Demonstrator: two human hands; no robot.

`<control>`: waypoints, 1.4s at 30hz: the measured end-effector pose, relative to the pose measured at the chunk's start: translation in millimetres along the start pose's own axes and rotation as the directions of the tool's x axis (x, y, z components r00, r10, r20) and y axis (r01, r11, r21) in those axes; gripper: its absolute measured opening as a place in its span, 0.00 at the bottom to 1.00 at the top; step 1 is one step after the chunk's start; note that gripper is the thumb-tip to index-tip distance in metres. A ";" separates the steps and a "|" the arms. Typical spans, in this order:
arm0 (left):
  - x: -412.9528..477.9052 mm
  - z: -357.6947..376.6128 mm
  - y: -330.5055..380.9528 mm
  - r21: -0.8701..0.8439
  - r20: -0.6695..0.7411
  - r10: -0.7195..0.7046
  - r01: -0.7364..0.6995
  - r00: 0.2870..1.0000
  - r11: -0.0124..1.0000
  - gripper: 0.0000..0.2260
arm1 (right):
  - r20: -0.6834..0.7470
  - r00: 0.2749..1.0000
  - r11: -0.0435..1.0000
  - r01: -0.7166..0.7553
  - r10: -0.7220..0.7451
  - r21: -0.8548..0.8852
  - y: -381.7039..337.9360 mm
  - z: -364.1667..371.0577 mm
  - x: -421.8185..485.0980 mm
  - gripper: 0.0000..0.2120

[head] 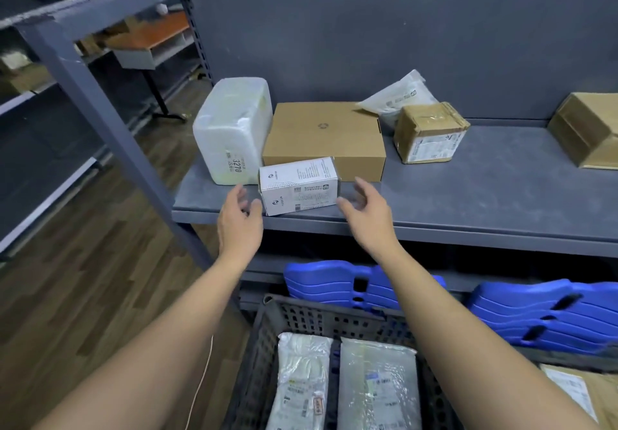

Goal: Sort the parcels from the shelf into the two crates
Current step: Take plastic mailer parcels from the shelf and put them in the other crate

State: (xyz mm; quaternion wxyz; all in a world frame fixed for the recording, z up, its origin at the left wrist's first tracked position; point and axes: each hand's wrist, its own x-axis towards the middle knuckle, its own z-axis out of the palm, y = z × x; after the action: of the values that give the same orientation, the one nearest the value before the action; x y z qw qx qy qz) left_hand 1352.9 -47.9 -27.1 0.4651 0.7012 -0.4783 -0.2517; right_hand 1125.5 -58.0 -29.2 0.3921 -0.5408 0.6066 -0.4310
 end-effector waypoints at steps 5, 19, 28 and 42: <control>19.3 2.6 6.1 -0.186 0.219 -0.003 0.045 0.976 0.981 0.21 | 0.015 0.998 0.995 -0.063 0.062 0.077 -10.2 17.4 27.5 0.35; 88.4 -34.3 13.3 -0.227 -0.349 -0.119 0.040 0.929 0.973 0.33 | -0.297 0.953 0.995 0.072 -0.049 0.066 -30.9 8.2 27.8 0.08; 129.7 5.7 22.4 0.010 -0.197 0.111 -0.111 0.974 0.994 0.65 | 0.000 0.987 0.980 0.157 -0.158 -0.123 -85.6 79.1 45.7 0.20; 113.5 -27.5 70.9 -0.185 -0.392 0.140 -0.228 0.909 0.956 0.55 | -0.015 0.993 0.993 0.112 -0.113 -0.032 -71.3 73.2 61.3 0.13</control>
State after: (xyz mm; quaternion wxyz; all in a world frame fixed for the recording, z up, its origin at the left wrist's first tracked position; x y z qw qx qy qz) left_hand 1391.1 -147.1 58.8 0.6465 0.6300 -0.4130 -0.1207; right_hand 1210.5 -129.3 14.2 0.3536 -0.5764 0.5851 -0.4477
